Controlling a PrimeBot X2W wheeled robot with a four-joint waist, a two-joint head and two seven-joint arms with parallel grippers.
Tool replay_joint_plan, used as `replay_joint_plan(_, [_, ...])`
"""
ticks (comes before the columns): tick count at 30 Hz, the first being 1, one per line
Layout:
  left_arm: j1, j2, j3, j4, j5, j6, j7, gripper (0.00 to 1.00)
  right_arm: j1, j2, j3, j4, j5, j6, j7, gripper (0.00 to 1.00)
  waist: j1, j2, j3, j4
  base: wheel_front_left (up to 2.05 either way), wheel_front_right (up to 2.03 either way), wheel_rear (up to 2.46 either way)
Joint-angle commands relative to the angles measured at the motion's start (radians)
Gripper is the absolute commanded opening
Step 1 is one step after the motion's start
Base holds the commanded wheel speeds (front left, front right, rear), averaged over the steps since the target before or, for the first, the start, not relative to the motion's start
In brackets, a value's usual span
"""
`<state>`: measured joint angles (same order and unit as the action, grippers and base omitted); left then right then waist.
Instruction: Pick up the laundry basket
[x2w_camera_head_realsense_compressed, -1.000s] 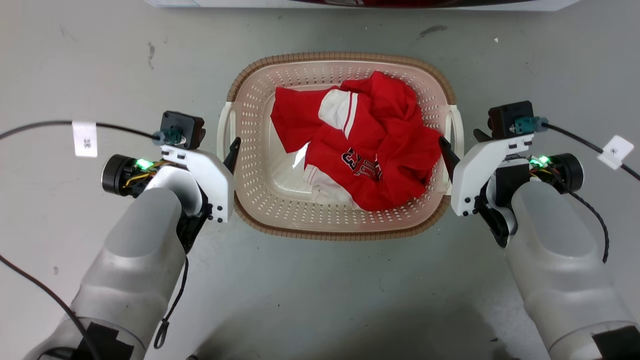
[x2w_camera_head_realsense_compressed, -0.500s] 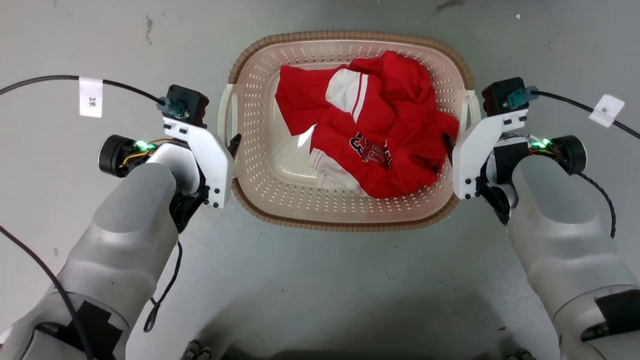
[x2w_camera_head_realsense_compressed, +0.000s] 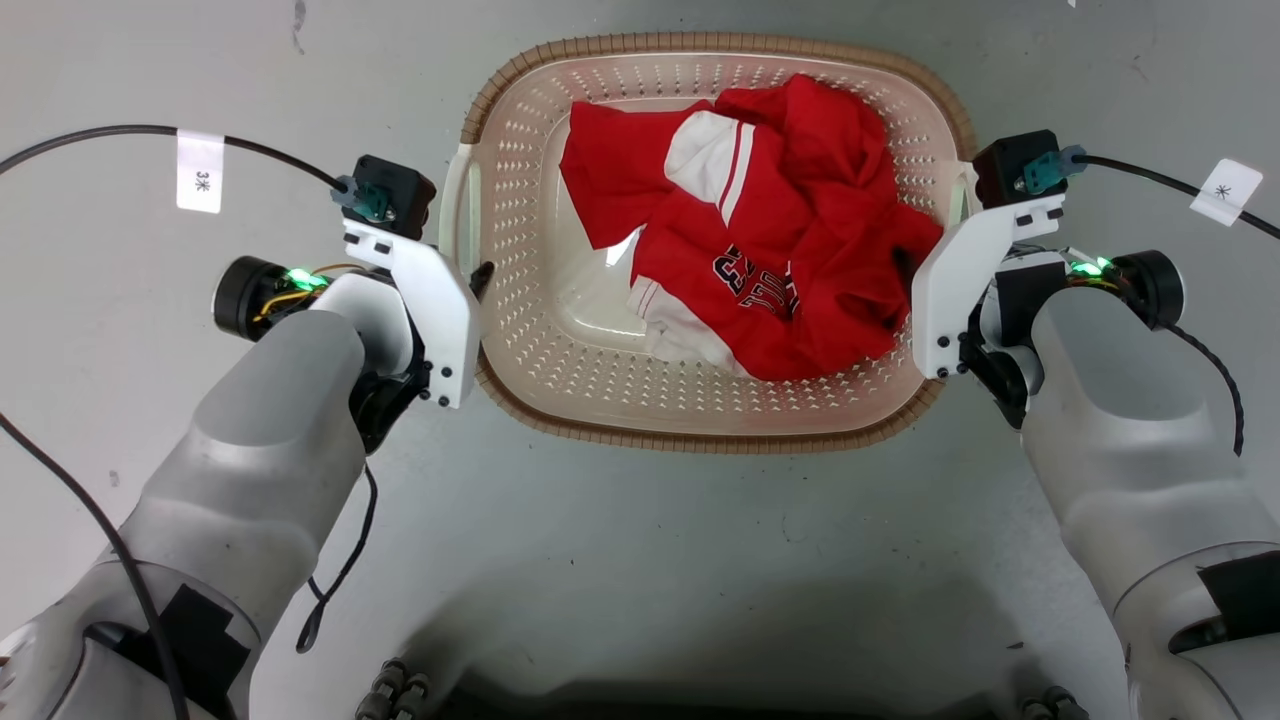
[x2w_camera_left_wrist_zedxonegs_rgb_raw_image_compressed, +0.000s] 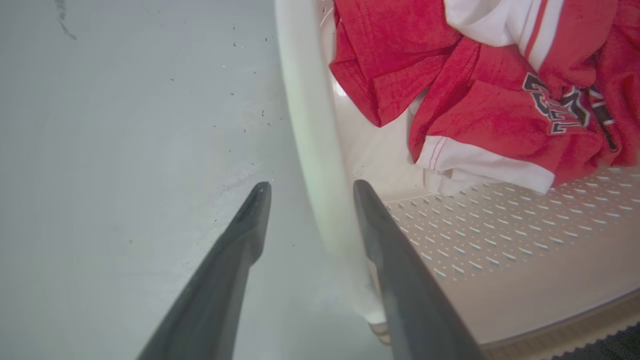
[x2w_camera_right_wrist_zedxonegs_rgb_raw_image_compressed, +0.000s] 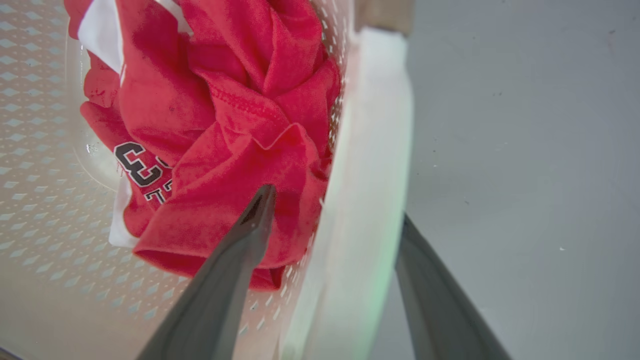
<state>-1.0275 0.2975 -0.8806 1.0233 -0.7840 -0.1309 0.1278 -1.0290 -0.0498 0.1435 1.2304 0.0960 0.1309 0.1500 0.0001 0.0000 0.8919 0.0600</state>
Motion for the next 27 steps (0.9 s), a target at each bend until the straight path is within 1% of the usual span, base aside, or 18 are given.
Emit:
replay_joint_plan(1, [-0.011,-0.001,-0.004,0.004,-0.020,0.002,-0.005,0.00,-0.018,-0.001,-0.006,0.010,-0.002,0.000,0.002,0.03,-0.0001,0.0000,0.002,0.002,0.00,0.00,0.00])
replay_joint_plan(2, [-0.011,-0.002,-0.012,0.006,-0.027,0.002,0.001,0.00,-0.020,-0.001,-0.008,0.014,-0.007,0.000,0.007,0.00,-0.0001,0.0000,0.003,0.003,0.00,0.00,0.00])
replay_joint_plan(8, [-0.016,0.000,-0.053,0.006,-0.076,0.002,-0.004,0.00,-0.019,-0.007,-0.022,0.027,-0.037,0.000,-0.001,0.00,-0.0001,0.0000,-0.004,0.007,0.00,0.00,0.00])
replay_joint_plan(14, [-0.001,0.012,-0.096,-0.010,-0.137,0.002,0.019,0.00,-0.001,-0.006,-0.034,0.039,-0.062,0.000,0.026,0.00,-0.0001,0.0000,-0.058,0.006,0.00,0.00,0.00])
replay_joint_plan(17, [0.020,0.020,-0.124,-0.032,-0.179,0.002,0.052,0.00,0.018,-0.006,-0.037,0.046,-0.063,0.000,0.072,0.00,-0.0001,0.0000,-0.113,0.002,0.00,0.00,0.00])
replay_joint_plan(20, [0.040,0.038,-0.153,-0.054,-0.223,0.002,0.098,0.00,0.043,-0.006,-0.016,0.051,-0.043,0.000,0.137,0.00,-0.0001,0.0000,-0.186,-0.002,0.00,0.00,0.00])
replay_joint_plan(24, [0.071,0.062,-0.194,-0.079,-0.279,0.002,0.169,0.00,0.069,-0.006,0.032,0.053,0.006,0.000,0.220,0.00,-0.0001,0.0000,-0.293,-0.012,0.00,0.00,0.00])
replay_joint_plan(27, [0.096,0.079,-0.224,-0.096,-0.323,0.002,0.233,0.00,0.095,-0.006,0.087,0.053,0.038,0.000,0.284,0.00,-0.0001,0.0000,-0.373,-0.017,0.00,0.00,0.00])
